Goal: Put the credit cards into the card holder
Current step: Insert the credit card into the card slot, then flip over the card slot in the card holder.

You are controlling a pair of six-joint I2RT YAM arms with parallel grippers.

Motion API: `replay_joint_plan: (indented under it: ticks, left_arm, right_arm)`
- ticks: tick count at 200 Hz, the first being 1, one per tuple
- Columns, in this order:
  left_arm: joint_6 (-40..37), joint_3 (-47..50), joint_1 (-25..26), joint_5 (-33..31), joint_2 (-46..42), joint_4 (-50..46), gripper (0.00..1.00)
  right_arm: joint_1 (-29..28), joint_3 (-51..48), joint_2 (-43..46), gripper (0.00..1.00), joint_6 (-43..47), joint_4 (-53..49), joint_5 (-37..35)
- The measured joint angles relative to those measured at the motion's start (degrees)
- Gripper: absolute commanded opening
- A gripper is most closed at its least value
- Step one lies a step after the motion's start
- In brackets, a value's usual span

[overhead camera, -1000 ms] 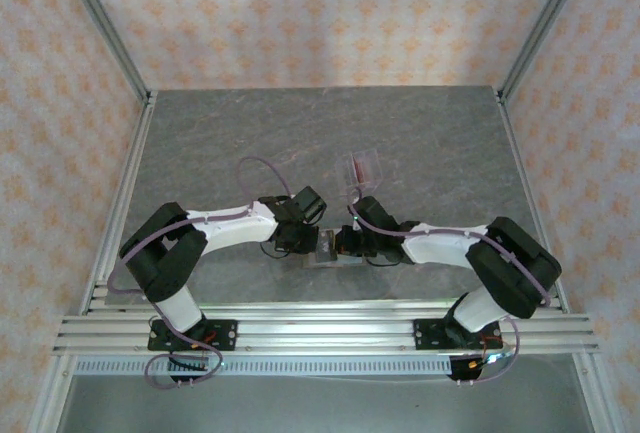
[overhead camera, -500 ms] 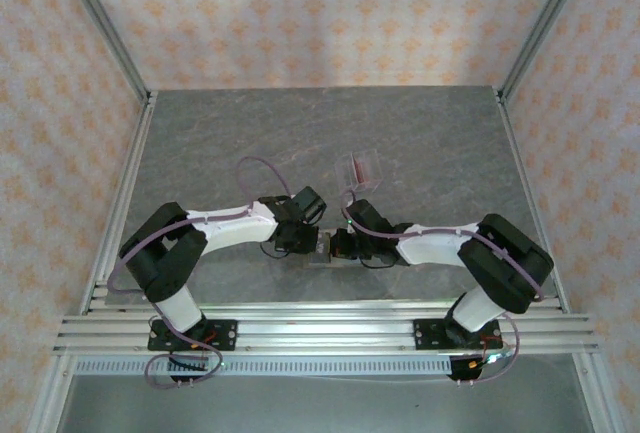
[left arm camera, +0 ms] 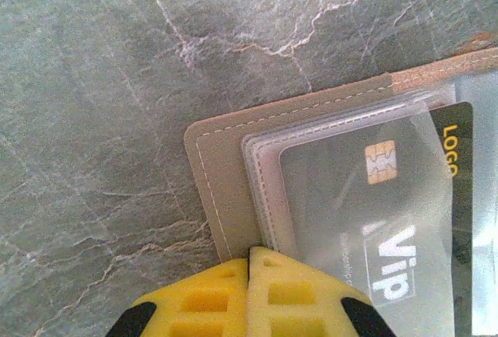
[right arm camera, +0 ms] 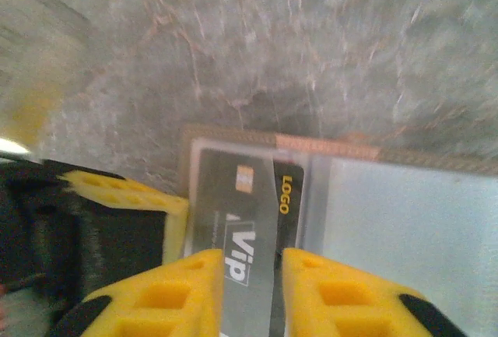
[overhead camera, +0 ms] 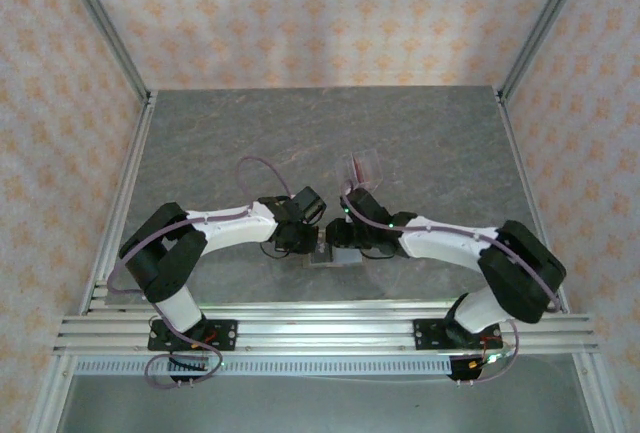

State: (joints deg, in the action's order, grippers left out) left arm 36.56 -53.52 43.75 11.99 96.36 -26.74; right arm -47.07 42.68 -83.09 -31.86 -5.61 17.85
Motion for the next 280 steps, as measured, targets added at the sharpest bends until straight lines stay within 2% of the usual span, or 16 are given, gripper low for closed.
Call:
replay_joint_plan:
  ticks: [29, 56, 162, 196, 256, 280]
  left_arm:
    - [0.00, 0.02, 0.00, 0.00, -0.07, 0.04, 0.00]
    - [-0.02, 0.02, 0.00, 0.00, -0.07, 0.04, 0.00]
    - [-0.02, 0.02, 0.00, 0.00, -0.07, 0.04, 0.00]
    - [-0.02, 0.00, -0.04, 0.02, -0.07, 0.04, 0.00]
    - [-0.02, 0.02, -0.31, 0.63, -0.07, 0.04, 0.00]
    - [-0.02, 0.02, -0.31, 0.66, -0.07, 0.04, 0.00]
  right_arm:
    - [0.76, 3.98, 1.20, 0.31, 2.91, -5.97, -4.72]
    - [0.90, 6.84, -2.56, 0.29, 5.22, -10.19, -7.10]
    - [-0.46, 7.19, -10.32, 0.30, 7.28, -13.51, -12.37]
    - [-1.55, 7.28, -10.93, 0.22, 6.56, -13.25, -14.75]
    - [-2.78, 7.26, -11.17, 0.00, 4.57, -12.13, -15.61]
    - [-2.78, 7.28, -11.04, 0.00, 4.50, -12.15, -15.72]
